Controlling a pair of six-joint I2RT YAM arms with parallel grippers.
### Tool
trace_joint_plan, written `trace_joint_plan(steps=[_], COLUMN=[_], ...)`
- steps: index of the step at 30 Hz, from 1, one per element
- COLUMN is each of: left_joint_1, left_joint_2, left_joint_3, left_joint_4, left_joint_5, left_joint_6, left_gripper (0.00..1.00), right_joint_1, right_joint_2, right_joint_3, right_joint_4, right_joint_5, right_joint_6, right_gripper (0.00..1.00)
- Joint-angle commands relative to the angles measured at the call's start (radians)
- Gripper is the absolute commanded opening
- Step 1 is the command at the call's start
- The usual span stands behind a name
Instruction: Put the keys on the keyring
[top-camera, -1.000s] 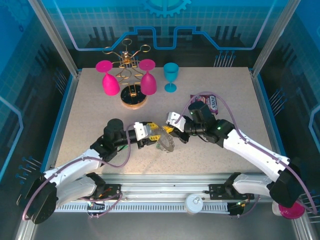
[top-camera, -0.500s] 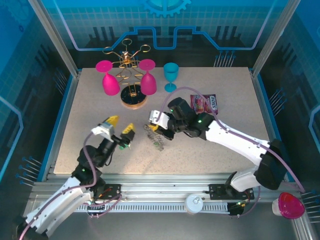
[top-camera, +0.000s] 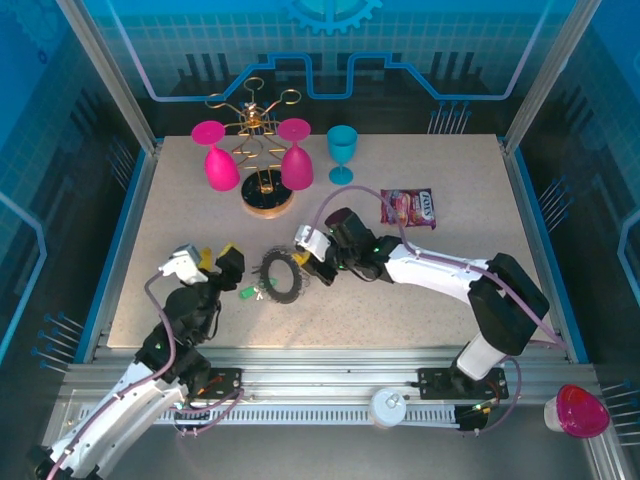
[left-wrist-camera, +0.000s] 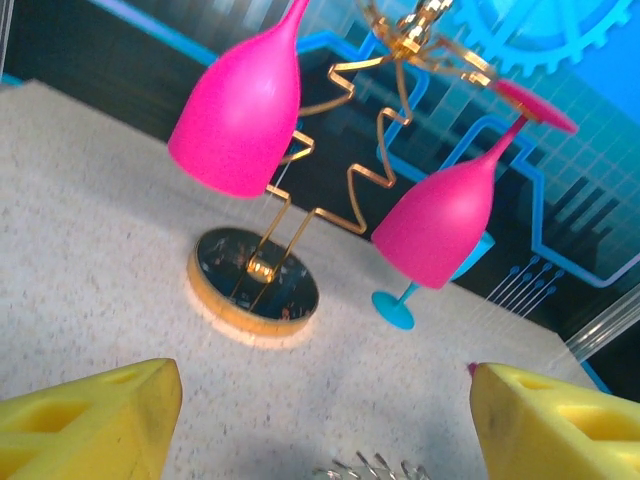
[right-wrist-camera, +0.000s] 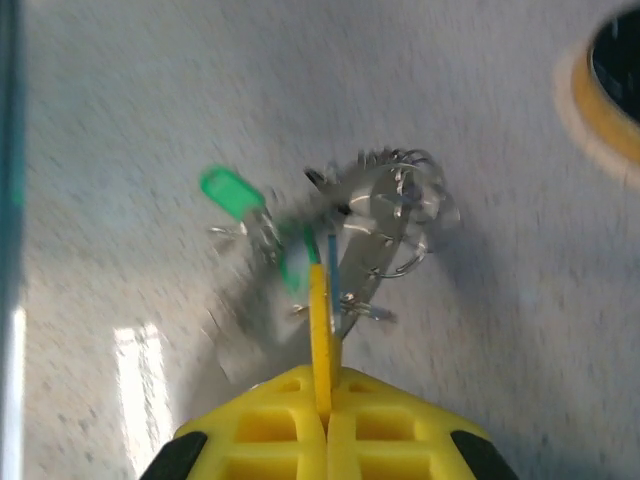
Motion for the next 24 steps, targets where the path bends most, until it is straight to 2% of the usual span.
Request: trace_joint_plan(steps=[1,4,10,15,22,24], left_joint_1=[0.006,0.006,0.009,0.009,0.008,0.009], left_joint_2=[0.057,0.121,0.229,0.296,0.387,0.409], left_joint_3=[0.027,0.041,0.069,0.096,0.127,0.14], left_joint_4=[-0.026,-0.025,-0.066,-0.118,-0.145,-0.157], left_joint_5=[-0.007,0.01,0.019,0.03,0.028,0.03], left_joint_6=[-0.086,-0.093,-0.146,-0.215,-0.268,-0.273], left_gripper=[0.76,0.76,0.76,0.75,0.75,0.75], right_joint_1=[-0.048,-0.091,-0.132,-0.136,-0.152,-0.155], right_joint_2=[-0.017,-0.03,-0.022,-0.005,0.052,0.072], right_joint_3=[-0.046,-0.084,-0.051,-0.062,-0.075,-0.077], right_joint_4=[-0.009,-0.078,-0.224,-0.275,-0.332,-0.346], right_joint_5=[0.051,0.098,0.187,0.384,0.592,0.632], right_joint_6=[-0.072,-0.157,-0.29,-0.438,-0.53,-0.548], right_gripper=[0.0,0.0,0.0,0.0,0.0,0.07])
